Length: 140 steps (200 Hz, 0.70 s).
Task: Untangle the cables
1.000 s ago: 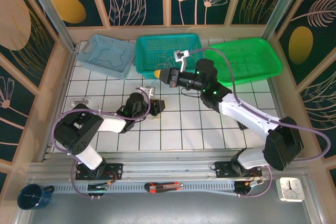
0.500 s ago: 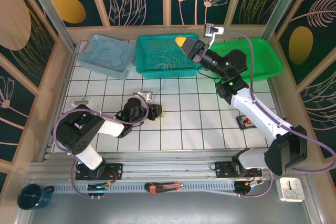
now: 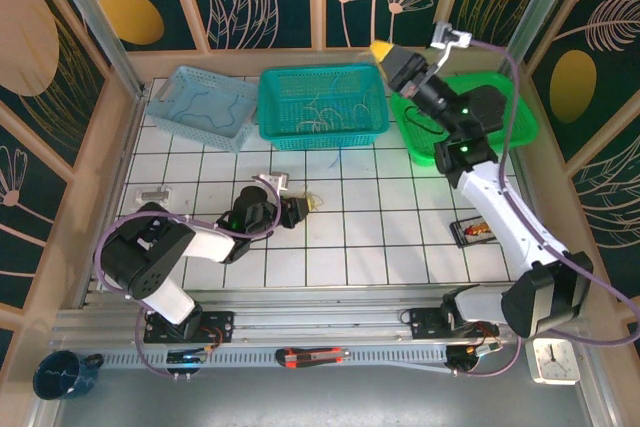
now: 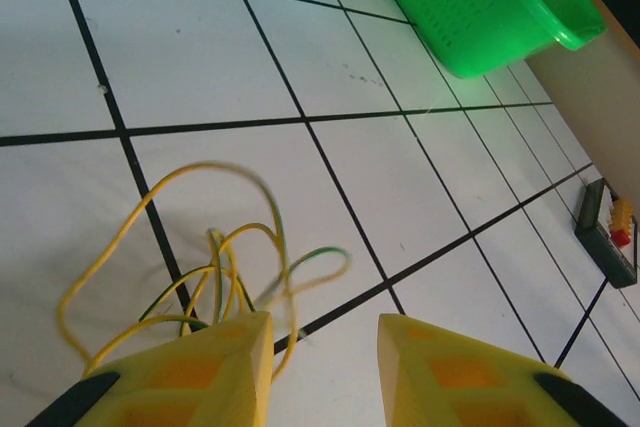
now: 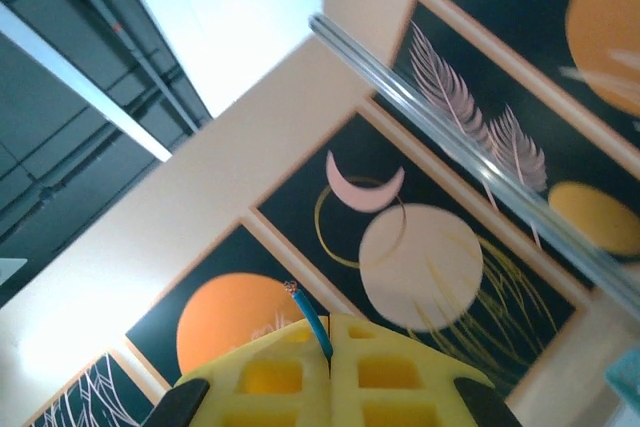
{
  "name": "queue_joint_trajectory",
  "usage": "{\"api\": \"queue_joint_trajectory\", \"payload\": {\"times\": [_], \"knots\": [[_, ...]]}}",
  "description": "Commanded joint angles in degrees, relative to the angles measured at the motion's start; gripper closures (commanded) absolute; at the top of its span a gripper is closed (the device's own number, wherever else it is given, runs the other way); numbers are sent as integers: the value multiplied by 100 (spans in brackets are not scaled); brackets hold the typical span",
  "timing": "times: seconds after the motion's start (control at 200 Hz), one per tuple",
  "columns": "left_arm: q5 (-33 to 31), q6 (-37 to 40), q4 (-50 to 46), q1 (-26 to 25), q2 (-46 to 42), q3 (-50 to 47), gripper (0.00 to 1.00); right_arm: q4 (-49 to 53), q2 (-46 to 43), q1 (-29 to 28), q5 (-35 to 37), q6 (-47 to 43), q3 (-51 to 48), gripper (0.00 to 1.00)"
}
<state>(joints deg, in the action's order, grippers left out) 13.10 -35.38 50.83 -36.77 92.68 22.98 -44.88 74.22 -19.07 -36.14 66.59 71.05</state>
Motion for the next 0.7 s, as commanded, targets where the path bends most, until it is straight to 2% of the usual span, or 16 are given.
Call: {"api": "queue_joint_trajectory", "payload": {"times": [0.0, 0.17, 0.325, 0.47, 0.696], "knots": [[113, -122, 371, -45, 206, -135, 68, -270, -24, 179, -198, 87, 823, 100], [167, -238, 591, -41, 442, -171, 68, -99, 141, 242, -252, 56, 1378, 100], [198, -277, 434, -40, 176, -167, 64, -65, 116, 256, -315, -22, 1090, 100], [109, -186, -293, -47, -520, -75, 48, -29, -15, 270, -288, -166, 546, 100], [-52, 89, -1661, -41, -2070, -136, 22, 535, -227, 263, -350, -774, -420, 100]]}}
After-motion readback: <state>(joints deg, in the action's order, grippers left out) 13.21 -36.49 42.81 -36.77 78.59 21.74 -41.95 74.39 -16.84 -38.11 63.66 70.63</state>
